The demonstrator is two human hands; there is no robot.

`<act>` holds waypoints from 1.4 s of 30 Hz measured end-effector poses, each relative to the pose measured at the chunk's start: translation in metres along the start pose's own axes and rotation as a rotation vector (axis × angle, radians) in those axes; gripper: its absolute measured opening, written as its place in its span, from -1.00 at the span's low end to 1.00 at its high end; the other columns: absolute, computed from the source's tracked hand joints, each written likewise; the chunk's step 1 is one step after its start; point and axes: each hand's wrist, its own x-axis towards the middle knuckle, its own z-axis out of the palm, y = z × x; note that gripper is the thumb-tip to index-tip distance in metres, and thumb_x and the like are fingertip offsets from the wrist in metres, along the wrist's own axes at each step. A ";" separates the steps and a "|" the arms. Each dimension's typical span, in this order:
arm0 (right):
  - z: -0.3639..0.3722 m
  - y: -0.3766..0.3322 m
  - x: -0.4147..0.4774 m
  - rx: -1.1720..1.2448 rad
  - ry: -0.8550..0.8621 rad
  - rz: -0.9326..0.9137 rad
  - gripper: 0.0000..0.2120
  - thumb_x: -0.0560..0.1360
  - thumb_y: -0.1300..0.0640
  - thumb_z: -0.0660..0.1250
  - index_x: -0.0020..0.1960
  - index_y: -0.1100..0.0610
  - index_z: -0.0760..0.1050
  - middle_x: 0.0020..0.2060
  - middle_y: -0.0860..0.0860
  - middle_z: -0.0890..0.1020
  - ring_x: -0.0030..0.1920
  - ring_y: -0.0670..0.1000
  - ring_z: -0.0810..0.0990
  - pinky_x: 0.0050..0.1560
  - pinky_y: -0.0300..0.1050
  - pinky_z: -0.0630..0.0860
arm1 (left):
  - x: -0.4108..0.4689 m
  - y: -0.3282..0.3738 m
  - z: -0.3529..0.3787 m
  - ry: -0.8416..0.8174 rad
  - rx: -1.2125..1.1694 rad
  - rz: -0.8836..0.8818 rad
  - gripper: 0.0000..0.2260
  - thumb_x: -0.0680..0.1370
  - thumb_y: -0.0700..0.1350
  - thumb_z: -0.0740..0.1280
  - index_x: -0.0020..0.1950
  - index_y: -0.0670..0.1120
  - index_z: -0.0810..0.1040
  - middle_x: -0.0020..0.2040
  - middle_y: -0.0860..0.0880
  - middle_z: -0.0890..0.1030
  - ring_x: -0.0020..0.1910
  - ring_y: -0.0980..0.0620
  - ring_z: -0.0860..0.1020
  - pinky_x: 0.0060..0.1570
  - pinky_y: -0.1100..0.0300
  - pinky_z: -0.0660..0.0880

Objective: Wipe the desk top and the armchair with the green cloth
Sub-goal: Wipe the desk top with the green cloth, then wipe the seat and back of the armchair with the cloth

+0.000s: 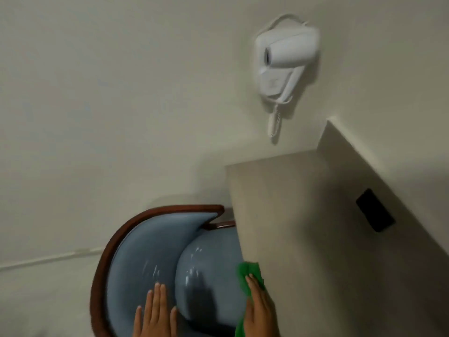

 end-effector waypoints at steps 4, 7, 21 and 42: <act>0.071 -0.024 -0.003 0.071 -0.019 0.167 -0.49 0.53 0.48 0.38 0.43 0.18 0.56 0.44 0.01 0.54 0.41 0.02 0.55 0.40 -0.47 0.33 | 0.023 -0.075 -0.015 -0.107 0.060 -0.131 -0.22 0.68 0.30 -0.28 0.69 -0.13 0.28 0.69 -0.13 0.33 0.67 -0.13 0.31 0.62 -0.25 0.24; 0.118 -0.054 -0.014 0.228 -0.174 0.255 -0.49 0.64 0.43 0.26 0.49 0.02 0.46 0.51 -0.05 0.47 0.48 -0.12 0.47 0.37 -0.64 0.23 | 0.050 -0.141 -0.009 -0.119 0.057 -0.154 -0.30 0.68 0.27 -0.26 0.75 -0.05 -0.05 0.78 -0.05 0.01 0.76 -0.06 -0.05 0.73 -0.18 0.01; 0.332 -0.097 -0.081 -0.043 -1.040 0.444 -0.41 0.74 -0.08 0.08 0.71 -0.03 -0.01 0.71 -0.06 -0.01 0.70 -0.04 -0.06 0.69 -0.07 -0.11 | 0.200 -0.248 0.034 -0.173 0.063 0.026 -0.32 0.73 0.23 -0.10 0.77 -0.07 -0.09 0.80 -0.11 -0.07 0.78 -0.11 -0.08 0.72 -0.18 0.05; 0.520 -0.086 0.139 0.439 -0.133 0.855 -0.36 0.77 -0.03 0.01 0.69 0.20 -0.19 0.70 0.12 -0.14 0.71 0.11 -0.11 0.69 0.03 -0.17 | 0.198 -0.245 0.038 -0.076 0.071 0.077 -0.20 0.58 0.11 0.18 0.78 -0.03 -0.06 0.80 -0.09 -0.04 0.78 -0.05 -0.10 0.74 -0.11 0.01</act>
